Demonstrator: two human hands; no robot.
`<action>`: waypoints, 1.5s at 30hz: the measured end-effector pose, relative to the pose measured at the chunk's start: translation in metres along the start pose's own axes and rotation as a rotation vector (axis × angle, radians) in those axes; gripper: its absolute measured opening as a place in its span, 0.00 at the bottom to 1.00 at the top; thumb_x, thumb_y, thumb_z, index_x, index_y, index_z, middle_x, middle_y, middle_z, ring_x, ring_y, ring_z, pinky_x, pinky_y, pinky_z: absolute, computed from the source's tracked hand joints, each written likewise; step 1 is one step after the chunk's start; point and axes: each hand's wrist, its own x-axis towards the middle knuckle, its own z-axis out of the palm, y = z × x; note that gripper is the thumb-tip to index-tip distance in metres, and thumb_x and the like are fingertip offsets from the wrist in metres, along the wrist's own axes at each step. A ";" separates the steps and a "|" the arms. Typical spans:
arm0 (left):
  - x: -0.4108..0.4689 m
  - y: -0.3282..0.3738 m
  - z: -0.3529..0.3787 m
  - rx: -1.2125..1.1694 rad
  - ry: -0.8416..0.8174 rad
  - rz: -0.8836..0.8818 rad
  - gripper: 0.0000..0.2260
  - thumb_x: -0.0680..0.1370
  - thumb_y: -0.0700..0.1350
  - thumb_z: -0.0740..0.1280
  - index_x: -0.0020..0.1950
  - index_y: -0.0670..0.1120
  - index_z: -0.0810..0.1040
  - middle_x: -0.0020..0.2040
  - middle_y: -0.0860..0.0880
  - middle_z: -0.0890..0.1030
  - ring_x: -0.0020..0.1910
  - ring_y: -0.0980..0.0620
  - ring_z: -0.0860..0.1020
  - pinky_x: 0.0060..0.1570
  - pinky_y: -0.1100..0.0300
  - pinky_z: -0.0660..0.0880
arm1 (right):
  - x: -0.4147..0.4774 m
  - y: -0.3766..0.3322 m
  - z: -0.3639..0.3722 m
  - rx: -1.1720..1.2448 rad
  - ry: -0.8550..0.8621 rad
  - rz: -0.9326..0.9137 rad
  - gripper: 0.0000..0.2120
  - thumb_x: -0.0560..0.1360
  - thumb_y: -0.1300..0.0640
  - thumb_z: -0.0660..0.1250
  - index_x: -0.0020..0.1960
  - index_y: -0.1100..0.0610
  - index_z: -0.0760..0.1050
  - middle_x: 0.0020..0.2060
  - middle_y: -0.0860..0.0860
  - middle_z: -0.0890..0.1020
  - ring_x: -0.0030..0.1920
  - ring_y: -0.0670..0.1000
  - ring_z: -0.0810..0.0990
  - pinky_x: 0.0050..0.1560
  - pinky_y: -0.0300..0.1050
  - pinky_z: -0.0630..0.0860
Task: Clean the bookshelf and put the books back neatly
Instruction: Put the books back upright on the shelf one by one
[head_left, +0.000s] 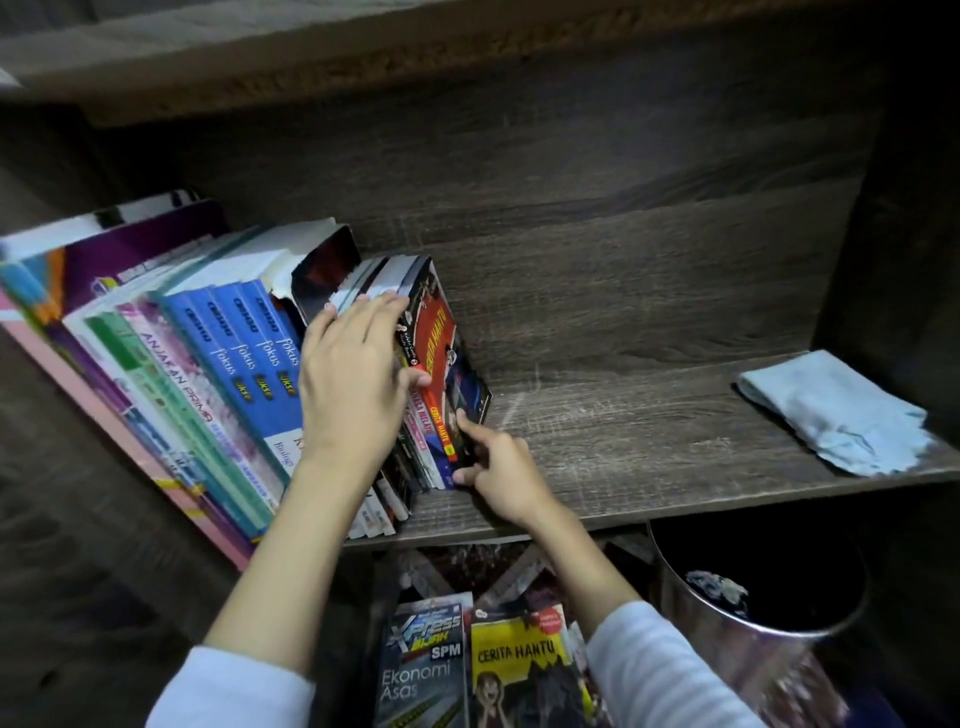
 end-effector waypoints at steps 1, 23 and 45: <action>-0.001 0.001 0.000 0.005 -0.012 -0.007 0.32 0.66 0.49 0.77 0.68 0.42 0.72 0.66 0.45 0.75 0.67 0.47 0.72 0.70 0.52 0.55 | -0.001 0.000 0.000 -0.028 -0.002 -0.001 0.35 0.72 0.64 0.70 0.75 0.51 0.60 0.67 0.55 0.73 0.65 0.50 0.72 0.63 0.34 0.64; -0.008 -0.033 -0.062 0.156 0.018 -0.128 0.25 0.72 0.44 0.72 0.67 0.42 0.70 0.66 0.44 0.72 0.69 0.42 0.67 0.69 0.38 0.55 | -0.017 -0.108 -0.043 -0.213 0.170 -0.382 0.26 0.77 0.59 0.63 0.71 0.47 0.61 0.72 0.52 0.61 0.69 0.55 0.66 0.70 0.52 0.63; -0.001 0.003 -0.047 0.425 -0.280 -0.126 0.24 0.81 0.48 0.52 0.77 0.50 0.53 0.78 0.44 0.45 0.73 0.35 0.34 0.54 0.29 0.29 | 0.003 -0.129 -0.045 -0.371 0.225 -0.478 0.15 0.77 0.56 0.62 0.63 0.53 0.73 0.55 0.53 0.77 0.54 0.58 0.78 0.55 0.54 0.73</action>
